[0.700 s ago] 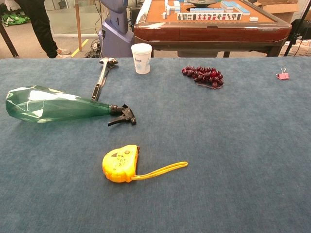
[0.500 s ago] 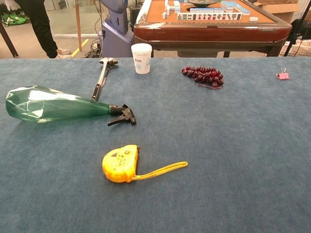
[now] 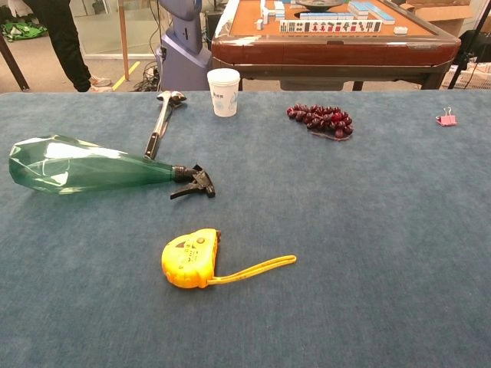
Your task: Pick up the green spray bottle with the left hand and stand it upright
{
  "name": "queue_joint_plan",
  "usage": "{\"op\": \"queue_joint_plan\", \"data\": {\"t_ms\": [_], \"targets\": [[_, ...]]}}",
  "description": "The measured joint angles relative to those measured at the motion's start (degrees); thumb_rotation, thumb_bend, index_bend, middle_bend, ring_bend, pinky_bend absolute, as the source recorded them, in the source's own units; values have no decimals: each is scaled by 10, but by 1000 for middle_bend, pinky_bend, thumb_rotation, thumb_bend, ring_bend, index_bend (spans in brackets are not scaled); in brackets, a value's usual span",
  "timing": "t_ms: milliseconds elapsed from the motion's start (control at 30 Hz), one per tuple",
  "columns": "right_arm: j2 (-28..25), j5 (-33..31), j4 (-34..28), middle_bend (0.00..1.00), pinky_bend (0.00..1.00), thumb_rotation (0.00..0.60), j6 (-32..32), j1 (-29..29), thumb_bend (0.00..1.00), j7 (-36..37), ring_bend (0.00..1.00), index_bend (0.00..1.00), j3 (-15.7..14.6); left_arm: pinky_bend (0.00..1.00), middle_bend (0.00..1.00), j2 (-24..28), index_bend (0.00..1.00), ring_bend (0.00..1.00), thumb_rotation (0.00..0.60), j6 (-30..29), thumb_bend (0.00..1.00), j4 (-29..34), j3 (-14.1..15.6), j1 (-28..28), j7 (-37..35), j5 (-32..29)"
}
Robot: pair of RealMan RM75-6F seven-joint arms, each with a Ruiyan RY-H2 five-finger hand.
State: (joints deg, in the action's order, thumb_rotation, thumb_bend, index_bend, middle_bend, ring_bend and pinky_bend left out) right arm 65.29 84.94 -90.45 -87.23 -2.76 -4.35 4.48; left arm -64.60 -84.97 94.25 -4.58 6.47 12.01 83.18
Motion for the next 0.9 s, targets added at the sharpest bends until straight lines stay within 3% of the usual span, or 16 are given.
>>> {"op": "queue_joint_plan", "data": {"t_ms": [533,900], "targets": [[-18,-7,-19,163,138,600,9,-5,166,-22,114,253,6,0,13,32,78,26,600,70,250,33,-29,81,0,34],[-53,-16,-81,163,138,600,53,-40,170,-90,114,253,17,0,30,42,85,29,600,171,250,88,-57,160,80,-28]]}}
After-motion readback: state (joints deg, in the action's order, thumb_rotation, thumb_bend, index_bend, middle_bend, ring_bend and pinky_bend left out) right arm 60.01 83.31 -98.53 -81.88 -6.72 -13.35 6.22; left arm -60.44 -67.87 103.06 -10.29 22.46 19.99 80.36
